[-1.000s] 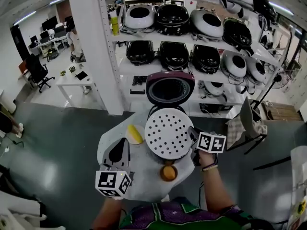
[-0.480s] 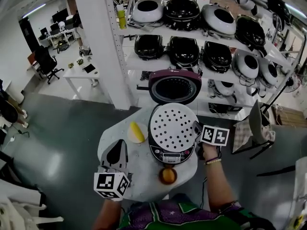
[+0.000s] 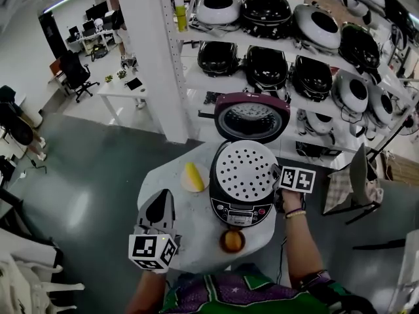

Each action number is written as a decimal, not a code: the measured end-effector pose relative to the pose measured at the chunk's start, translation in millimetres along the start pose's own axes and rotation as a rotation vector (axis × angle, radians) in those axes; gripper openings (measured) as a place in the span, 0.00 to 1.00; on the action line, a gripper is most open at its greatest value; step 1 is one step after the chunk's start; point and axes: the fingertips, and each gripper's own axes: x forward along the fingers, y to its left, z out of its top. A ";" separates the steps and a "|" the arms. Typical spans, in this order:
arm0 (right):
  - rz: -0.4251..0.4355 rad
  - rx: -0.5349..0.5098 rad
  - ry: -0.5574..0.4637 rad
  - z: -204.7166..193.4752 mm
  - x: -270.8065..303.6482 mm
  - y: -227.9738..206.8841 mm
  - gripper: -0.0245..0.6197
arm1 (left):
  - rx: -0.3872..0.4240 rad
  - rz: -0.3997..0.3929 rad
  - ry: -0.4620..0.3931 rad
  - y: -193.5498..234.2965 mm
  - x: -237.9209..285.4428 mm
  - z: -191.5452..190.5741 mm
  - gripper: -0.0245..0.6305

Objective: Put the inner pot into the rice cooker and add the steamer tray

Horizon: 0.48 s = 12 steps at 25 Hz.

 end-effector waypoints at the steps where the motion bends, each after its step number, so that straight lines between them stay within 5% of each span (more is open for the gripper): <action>1: -0.002 -0.006 0.011 -2.4 4.0 -0.6 0.07 | 0.001 0.004 0.002 0.9 0.4 -0.9 0.07; 12: -0.016 -0.045 0.110 -24.1 38.5 -3.8 0.08 | -0.016 0.053 0.020 16.8 -3.9 -13.3 0.07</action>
